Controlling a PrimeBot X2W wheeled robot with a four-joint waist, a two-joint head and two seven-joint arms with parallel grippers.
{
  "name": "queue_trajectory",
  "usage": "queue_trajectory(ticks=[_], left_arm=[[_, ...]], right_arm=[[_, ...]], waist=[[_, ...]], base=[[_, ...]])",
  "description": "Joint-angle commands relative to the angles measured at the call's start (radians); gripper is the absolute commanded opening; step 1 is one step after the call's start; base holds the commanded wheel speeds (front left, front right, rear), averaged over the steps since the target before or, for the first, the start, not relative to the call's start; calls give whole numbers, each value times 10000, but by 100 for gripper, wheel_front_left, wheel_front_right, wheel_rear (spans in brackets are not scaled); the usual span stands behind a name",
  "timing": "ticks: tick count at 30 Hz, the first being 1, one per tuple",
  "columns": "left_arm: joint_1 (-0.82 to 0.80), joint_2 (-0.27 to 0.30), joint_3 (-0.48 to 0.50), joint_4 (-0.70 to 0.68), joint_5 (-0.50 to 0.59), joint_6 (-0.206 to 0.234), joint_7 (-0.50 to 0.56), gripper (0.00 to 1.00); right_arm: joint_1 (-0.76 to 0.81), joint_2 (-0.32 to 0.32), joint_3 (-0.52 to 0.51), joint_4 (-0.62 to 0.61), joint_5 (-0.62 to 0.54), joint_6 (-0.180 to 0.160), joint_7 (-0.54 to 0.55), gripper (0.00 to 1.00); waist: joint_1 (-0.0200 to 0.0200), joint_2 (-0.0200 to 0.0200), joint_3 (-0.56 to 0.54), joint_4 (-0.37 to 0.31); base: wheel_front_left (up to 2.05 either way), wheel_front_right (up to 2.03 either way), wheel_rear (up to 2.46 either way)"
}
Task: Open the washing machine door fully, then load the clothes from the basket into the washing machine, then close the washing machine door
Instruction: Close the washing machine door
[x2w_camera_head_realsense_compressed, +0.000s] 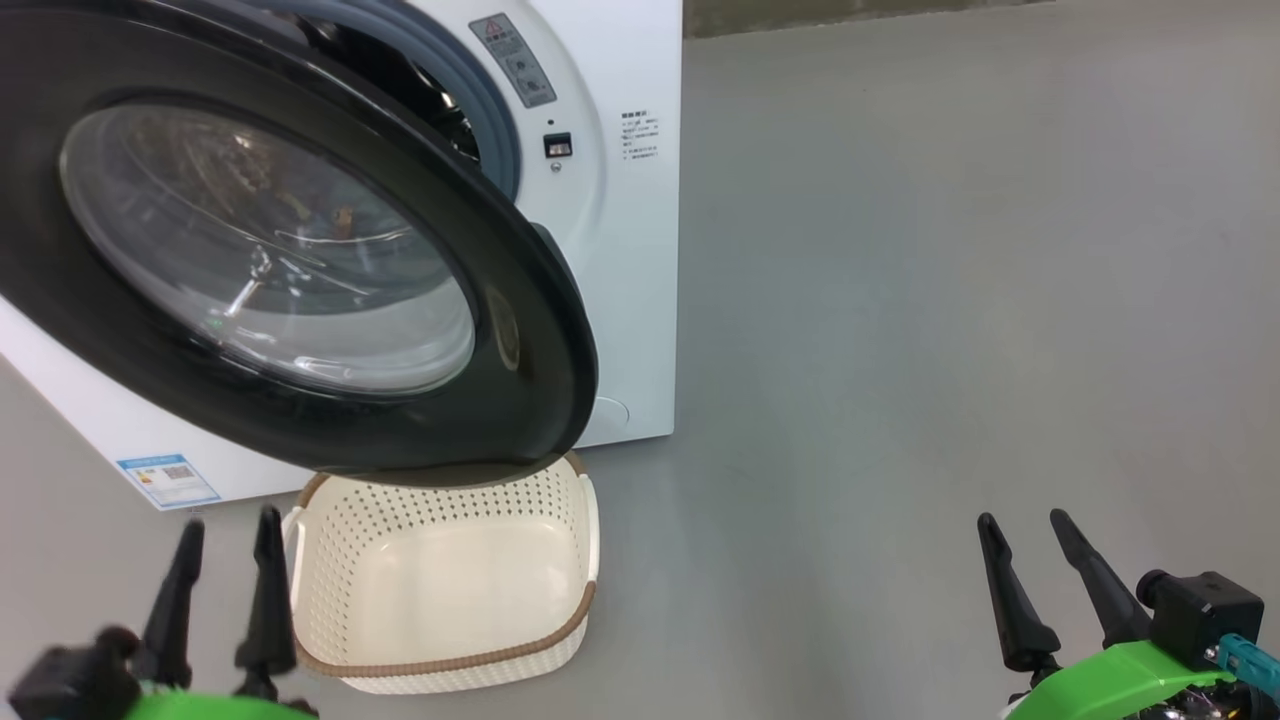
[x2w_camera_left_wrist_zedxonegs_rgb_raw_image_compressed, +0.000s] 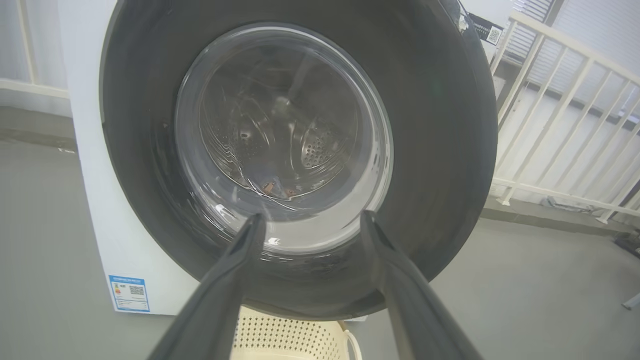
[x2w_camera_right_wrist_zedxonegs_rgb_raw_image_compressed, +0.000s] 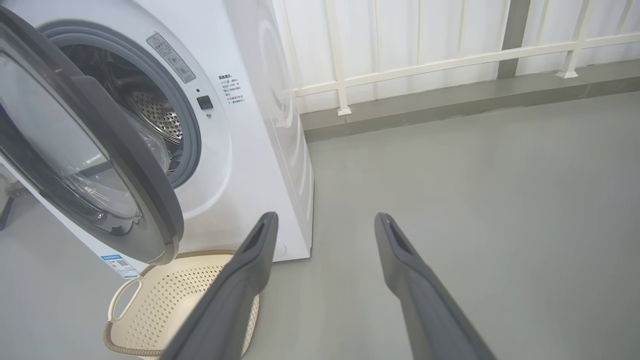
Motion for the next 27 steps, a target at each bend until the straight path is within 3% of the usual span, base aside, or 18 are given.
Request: queue_trajectory(ticks=[1, 10, 27], left_arm=[[-19, 266, 246, -181, 306, 125, -190, 100], [1033, 264, -47, -633, 1486, 641, -616, 100], [1275, 42, -204, -760, 1661, 790, -695, 100]], right_arm=[[-62, -107, 245, -335, -192, 44, 43, 100], [99, -107, 117, -487, -288, 44, 152, 100], [75, -106, 179, -452, -319, 44, 135, 100]], waist=[[1, 0, -29, 30], [1, 0, -74, 160], [1, 0, -61, 276]], base=[[0, 0, 0], [0, 0, 0], [0, 0, 0]])
